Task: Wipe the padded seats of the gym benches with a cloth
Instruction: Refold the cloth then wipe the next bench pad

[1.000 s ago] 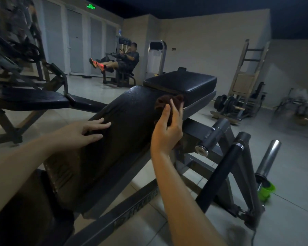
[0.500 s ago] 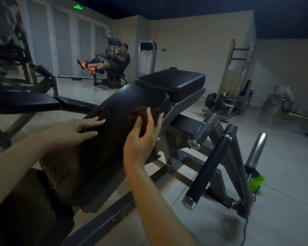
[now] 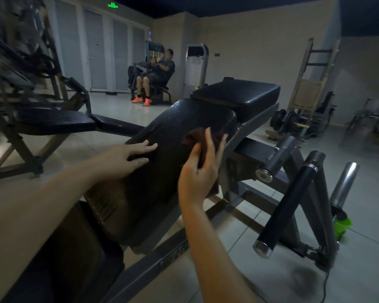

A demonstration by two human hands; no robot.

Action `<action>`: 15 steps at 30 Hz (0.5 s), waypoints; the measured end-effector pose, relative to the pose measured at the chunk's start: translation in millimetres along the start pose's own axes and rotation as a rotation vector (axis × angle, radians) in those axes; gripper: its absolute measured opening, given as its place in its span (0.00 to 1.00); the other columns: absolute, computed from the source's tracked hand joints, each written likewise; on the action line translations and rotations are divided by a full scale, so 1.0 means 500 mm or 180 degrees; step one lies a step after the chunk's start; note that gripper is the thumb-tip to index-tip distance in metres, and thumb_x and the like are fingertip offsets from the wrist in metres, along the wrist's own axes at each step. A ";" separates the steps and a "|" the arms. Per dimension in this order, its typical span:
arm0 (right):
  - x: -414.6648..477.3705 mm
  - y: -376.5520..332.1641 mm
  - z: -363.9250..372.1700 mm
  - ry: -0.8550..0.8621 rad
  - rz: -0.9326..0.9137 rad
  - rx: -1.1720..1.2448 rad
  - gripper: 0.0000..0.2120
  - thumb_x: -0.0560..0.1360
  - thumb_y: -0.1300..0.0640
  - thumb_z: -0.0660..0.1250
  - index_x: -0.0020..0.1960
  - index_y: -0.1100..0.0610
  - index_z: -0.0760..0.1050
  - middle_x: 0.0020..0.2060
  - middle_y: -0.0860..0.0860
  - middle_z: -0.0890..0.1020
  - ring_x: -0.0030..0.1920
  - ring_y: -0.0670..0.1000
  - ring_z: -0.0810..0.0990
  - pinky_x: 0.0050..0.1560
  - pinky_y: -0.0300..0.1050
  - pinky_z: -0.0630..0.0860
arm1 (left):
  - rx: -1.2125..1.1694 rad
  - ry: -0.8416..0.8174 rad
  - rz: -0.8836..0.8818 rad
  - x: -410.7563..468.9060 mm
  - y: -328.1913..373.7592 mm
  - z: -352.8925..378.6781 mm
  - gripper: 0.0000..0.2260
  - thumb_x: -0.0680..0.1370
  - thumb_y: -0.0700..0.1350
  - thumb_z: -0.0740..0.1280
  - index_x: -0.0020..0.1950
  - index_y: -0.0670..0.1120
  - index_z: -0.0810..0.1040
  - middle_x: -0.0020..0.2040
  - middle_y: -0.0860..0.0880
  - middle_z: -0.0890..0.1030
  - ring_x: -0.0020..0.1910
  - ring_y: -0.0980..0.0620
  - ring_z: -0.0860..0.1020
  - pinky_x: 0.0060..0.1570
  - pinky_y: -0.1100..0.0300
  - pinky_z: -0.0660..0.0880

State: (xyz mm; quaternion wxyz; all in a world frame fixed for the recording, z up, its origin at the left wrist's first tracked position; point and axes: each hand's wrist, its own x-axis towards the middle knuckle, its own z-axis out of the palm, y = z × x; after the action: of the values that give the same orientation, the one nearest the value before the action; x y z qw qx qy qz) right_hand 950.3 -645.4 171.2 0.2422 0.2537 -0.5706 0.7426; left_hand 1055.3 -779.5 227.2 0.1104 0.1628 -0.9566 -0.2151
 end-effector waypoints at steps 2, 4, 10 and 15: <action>-0.076 0.002 0.007 -0.0055 -0.0067 0.0049 0.22 0.81 0.54 0.59 0.73 0.43 0.67 0.79 0.41 0.53 0.78 0.43 0.53 0.76 0.55 0.62 | -0.0194 -0.0060 0.0073 0.006 -0.009 -0.006 0.21 0.82 0.50 0.61 0.72 0.69 0.61 0.78 0.61 0.57 0.76 0.53 0.59 0.73 0.50 0.57; -0.140 -0.001 0.014 -0.0105 -0.0109 0.0045 0.20 0.81 0.55 0.58 0.73 0.47 0.69 0.79 0.41 0.53 0.79 0.44 0.52 0.76 0.54 0.61 | -0.0444 -0.0097 0.0104 0.009 -0.016 -0.011 0.21 0.81 0.50 0.63 0.70 0.69 0.64 0.77 0.60 0.58 0.76 0.53 0.60 0.74 0.51 0.58; -0.266 -0.013 0.012 -0.0400 -0.0354 -0.0189 0.20 0.80 0.56 0.59 0.71 0.50 0.72 0.80 0.45 0.54 0.80 0.52 0.50 0.75 0.62 0.57 | -0.0322 -0.0147 0.0232 0.008 -0.020 -0.017 0.20 0.80 0.52 0.64 0.68 0.71 0.64 0.78 0.59 0.59 0.75 0.53 0.61 0.74 0.50 0.60; -0.313 0.005 -0.002 -0.0737 -0.0916 -0.0391 0.22 0.78 0.59 0.62 0.71 0.49 0.71 0.78 0.49 0.60 0.79 0.57 0.53 0.77 0.64 0.52 | -0.0100 -0.0232 0.0236 -0.009 -0.014 -0.025 0.22 0.80 0.51 0.65 0.69 0.70 0.63 0.77 0.59 0.60 0.76 0.55 0.60 0.75 0.47 0.58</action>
State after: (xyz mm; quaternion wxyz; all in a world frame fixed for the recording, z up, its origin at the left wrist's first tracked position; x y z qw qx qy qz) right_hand 1066.6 -656.1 67.1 0.2937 0.4012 -0.5967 0.6299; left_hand 1064.6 -788.6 234.4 0.0859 0.1176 -0.9618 -0.2317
